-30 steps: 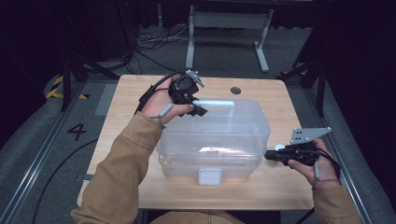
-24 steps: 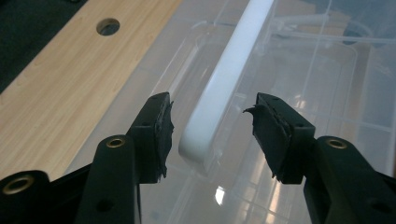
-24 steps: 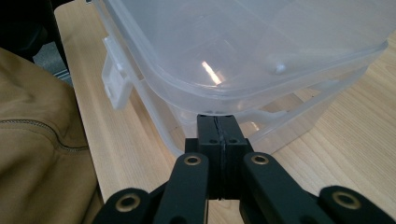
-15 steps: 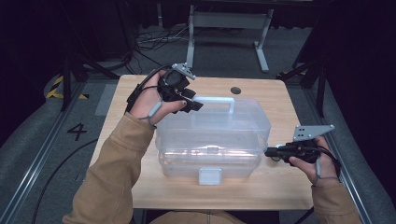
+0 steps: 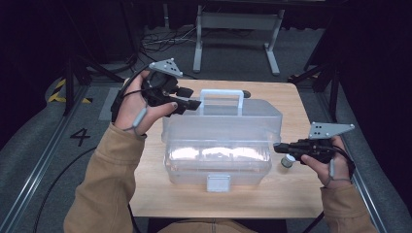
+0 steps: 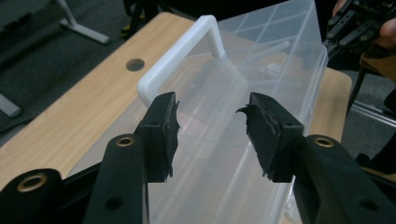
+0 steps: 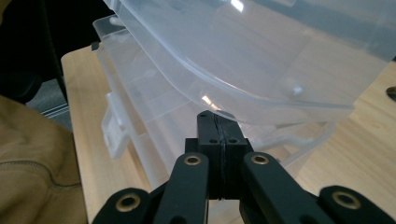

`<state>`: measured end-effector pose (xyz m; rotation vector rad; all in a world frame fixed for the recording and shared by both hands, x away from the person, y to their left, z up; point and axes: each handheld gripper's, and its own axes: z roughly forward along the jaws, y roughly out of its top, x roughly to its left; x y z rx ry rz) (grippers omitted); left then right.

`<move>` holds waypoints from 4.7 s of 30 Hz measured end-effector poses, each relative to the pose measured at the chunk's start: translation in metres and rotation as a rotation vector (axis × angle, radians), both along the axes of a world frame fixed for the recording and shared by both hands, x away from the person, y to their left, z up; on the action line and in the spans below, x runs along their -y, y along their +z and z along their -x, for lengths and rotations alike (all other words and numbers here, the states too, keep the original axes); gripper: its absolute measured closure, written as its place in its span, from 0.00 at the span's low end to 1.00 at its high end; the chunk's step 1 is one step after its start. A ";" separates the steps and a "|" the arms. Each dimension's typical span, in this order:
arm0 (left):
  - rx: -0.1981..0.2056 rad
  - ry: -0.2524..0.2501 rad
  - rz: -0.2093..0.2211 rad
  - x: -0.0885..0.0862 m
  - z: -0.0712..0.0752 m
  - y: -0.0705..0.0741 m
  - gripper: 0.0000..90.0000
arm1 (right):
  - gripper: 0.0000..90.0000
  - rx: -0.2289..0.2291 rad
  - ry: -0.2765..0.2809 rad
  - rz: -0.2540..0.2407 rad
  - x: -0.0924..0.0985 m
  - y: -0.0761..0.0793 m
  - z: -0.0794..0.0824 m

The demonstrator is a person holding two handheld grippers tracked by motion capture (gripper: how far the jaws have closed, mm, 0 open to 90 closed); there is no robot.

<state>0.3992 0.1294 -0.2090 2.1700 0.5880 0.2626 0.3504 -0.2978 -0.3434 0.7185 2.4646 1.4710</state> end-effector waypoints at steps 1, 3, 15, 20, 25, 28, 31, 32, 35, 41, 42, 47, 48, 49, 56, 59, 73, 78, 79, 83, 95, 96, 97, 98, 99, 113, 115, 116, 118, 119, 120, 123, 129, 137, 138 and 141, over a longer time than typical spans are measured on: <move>0.002 0.006 0.016 -0.004 0.003 0.001 0.63 | 1.00 0.009 -0.005 0.001 -0.001 0.001 -0.001; -0.001 0.002 0.038 -0.010 0.006 0.001 0.69 | 1.00 0.021 -0.013 0.003 -0.003 0.003 -0.003; -0.001 -0.002 0.031 -0.029 0.034 -0.001 0.82 | 1.00 0.061 -0.093 -0.064 -0.007 0.013 -0.014; -0.016 -0.026 0.023 -0.026 0.045 -0.012 0.82 | 1.00 0.078 -0.129 -0.074 -0.010 0.017 -0.018; -0.023 -0.031 0.022 -0.021 0.051 -0.025 0.85 | 1.00 0.090 -0.156 -0.081 -0.013 0.020 -0.023; -0.026 -0.034 0.032 -0.020 0.053 -0.032 0.87 | 1.00 0.091 -0.164 -0.087 -0.013 0.021 -0.023; -0.031 -0.035 0.051 -0.019 0.054 -0.042 0.88 | 1.00 0.097 -0.177 -0.094 -0.014 0.022 -0.025; -0.034 -0.038 0.060 -0.019 0.054 -0.046 0.89 | 1.00 0.097 -0.180 -0.098 -0.014 0.022 -0.025; -0.010 -0.030 0.102 -0.021 0.055 -0.057 0.88 | 1.00 0.100 -0.185 -0.104 -0.013 0.024 -0.025; -0.013 0.004 0.142 -0.027 0.051 -0.077 0.89 | 1.00 0.104 -0.191 -0.116 -0.011 0.025 -0.026; -0.008 0.016 0.144 -0.028 0.050 -0.080 0.89 | 1.00 0.103 -0.195 -0.113 -0.011 0.025 -0.026; 0.038 0.116 0.118 -0.035 0.044 -0.091 0.89 | 1.00 0.102 -0.190 -0.107 -0.012 0.026 -0.027; 0.040 0.133 0.123 -0.037 0.042 -0.093 0.89 | 1.00 0.098 -0.191 -0.112 -0.011 0.026 -0.027; 0.041 0.153 0.120 -0.038 0.040 -0.096 0.89 | 1.00 0.095 -0.195 -0.115 -0.011 0.027 -0.028; 0.085 0.228 0.118 -0.045 0.030 -0.111 0.86 | 1.00 0.087 -0.199 -0.130 -0.011 0.026 -0.030; 0.097 0.247 0.134 -0.046 0.027 -0.115 0.88 | 1.00 0.099 -0.200 -0.122 -0.012 0.025 -0.029; 0.127 0.280 0.143 -0.051 0.022 -0.121 0.94 | 1.00 0.096 -0.203 -0.108 -0.014 0.019 -0.031; 0.123 0.282 0.143 -0.051 0.021 -0.121 0.95 | 1.00 0.089 -0.216 -0.104 -0.016 0.019 -0.029; 0.123 0.281 0.143 -0.052 0.021 -0.121 0.95 | 1.00 0.089 -0.229 -0.088 -0.018 0.020 -0.028; 0.113 0.277 0.148 -0.053 0.019 -0.120 0.96 | 0.96 0.101 -0.245 -0.061 -0.021 0.025 -0.018; 0.090 0.256 0.168 -0.055 0.010 -0.116 0.97 | 0.67 0.210 -0.424 -0.033 -0.018 0.026 -0.005; 0.090 0.256 0.168 -0.055 0.010 -0.116 0.97 | 0.67 0.210 -0.424 -0.033 -0.018 0.026 -0.005; 0.090 0.254 0.167 -0.055 0.010 -0.116 0.97 | 0.64 0.220 -0.437 -0.035 -0.018 0.026 -0.005; 0.090 0.254 0.167 -0.055 0.009 -0.115 0.97 | 0.61 0.235 -0.453 -0.039 -0.019 0.024 -0.006; 0.089 0.254 0.167 -0.055 0.009 -0.115 0.97 | 0.61 0.238 -0.459 -0.036 -0.020 0.023 -0.007; 0.099 0.234 0.135 -0.054 0.013 -0.115 0.94 | 0.57 0.334 -0.553 -0.010 -0.049 0.017 -0.028; 0.098 0.232 0.135 -0.054 0.013 -0.115 0.94 | 0.57 0.341 -0.571 -0.023 -0.051 0.018 -0.031; 0.099 0.228 0.134 -0.055 0.013 -0.115 0.94 | 0.57 0.341 -0.571 -0.023 -0.051 0.018 -0.031; 0.098 0.225 0.132 -0.055 0.014 -0.115 0.93 | 0.57 0.349 -0.577 -0.032 -0.053 0.019 -0.032; 0.099 0.226 0.132 -0.055 0.014 -0.115 0.93 | 0.57 0.352 -0.578 -0.029 -0.055 0.020 -0.033; 0.097 0.225 0.134 -0.056 0.014 -0.115 0.92 | 0.57 0.353 -0.581 -0.025 -0.056 0.021 -0.034; 0.095 0.223 0.136 -0.056 0.016 -0.114 0.91 | 0.57 0.366 -0.597 -0.011 -0.059 0.021 -0.036; 0.086 0.224 0.132 -0.057 0.018 -0.113 0.83 | 0.56 0.357 -0.615 -0.032 -0.059 0.022 -0.039; 0.048 0.200 0.127 -0.060 0.023 -0.111 0.75 | 0.61 0.411 -0.638 0.006 -0.063 0.027 -0.045; 0.047 0.194 0.122 -0.061 0.024 -0.111 0.74 | 0.60 0.423 -0.643 0.013 -0.064 0.028 -0.045; 0.049 0.196 0.115 -0.063 0.026 -0.111 0.72 | 0.61 0.458 -0.652 0.021 -0.066 0.031 -0.045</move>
